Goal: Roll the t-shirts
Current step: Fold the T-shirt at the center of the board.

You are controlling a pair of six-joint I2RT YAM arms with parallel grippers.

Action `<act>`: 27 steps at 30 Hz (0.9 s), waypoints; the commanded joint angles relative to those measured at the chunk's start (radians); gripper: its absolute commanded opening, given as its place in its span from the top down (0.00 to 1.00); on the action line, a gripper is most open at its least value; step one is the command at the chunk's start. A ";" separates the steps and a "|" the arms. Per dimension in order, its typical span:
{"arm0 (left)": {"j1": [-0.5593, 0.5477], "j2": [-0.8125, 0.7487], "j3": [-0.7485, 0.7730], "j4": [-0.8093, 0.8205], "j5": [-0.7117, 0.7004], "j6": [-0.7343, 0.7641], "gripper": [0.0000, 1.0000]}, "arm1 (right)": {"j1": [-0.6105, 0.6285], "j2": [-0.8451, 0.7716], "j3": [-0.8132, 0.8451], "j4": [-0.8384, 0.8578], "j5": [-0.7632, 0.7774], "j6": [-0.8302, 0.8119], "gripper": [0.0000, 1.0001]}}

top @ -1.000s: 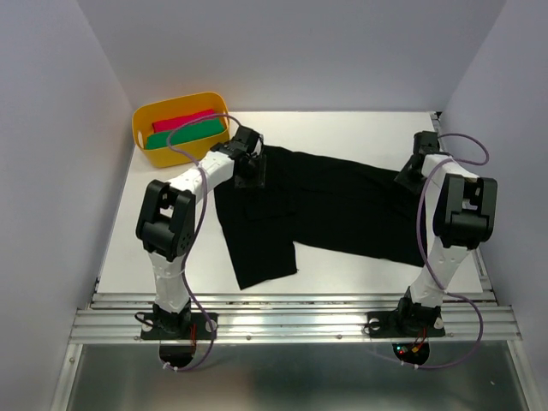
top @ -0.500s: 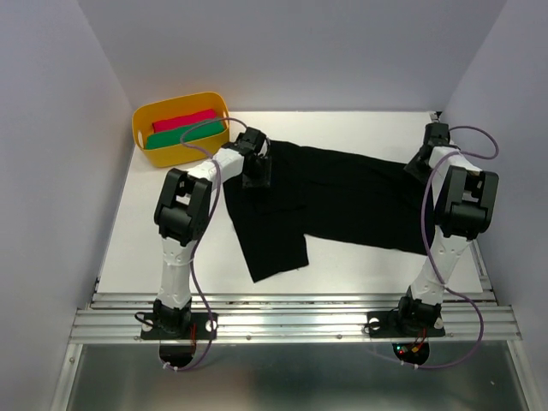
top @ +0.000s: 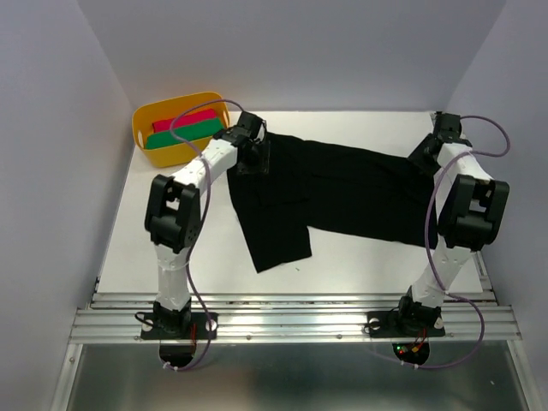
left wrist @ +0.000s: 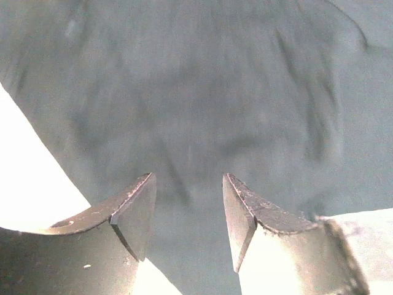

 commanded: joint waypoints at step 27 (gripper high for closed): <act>-0.399 -0.817 -1.089 0.177 0.086 -0.682 0.31 | 0.202 -0.618 -0.517 -0.037 -0.090 -0.006 0.23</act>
